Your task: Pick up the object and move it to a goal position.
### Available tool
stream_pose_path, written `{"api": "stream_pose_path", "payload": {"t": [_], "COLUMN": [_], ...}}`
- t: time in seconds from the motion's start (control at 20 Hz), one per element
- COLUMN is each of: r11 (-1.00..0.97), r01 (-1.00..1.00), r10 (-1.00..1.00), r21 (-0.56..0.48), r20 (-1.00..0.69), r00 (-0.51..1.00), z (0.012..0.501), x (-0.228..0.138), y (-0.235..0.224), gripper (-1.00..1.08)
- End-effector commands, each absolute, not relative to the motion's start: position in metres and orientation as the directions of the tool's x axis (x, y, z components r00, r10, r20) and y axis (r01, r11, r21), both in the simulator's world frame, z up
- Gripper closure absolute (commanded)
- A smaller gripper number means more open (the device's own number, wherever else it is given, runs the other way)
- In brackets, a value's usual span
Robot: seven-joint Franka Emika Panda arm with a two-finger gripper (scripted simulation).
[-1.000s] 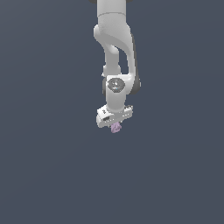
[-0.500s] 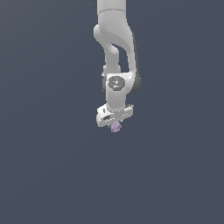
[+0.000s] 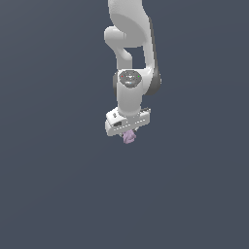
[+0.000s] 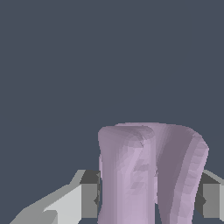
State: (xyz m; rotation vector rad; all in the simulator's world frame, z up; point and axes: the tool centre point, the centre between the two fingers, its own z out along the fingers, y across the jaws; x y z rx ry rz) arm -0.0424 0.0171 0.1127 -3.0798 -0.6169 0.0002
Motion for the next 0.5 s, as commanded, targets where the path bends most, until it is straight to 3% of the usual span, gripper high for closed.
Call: {"api": "stream_pose_path", "payload": {"t": [0.0,0.45], "r11": [-0.923,-0.923], "r01": [0.385,0.386], "r10": [0.385,0.386], "r21": [-0.001,-0.001], "r20": [0.001,0.001], "r00": [0.923,0.923], "z": [0.136,0.229], "x": [-0.038,-0.018], "y": [0.017,0.017], "gripper": [1.08,1.08]}}
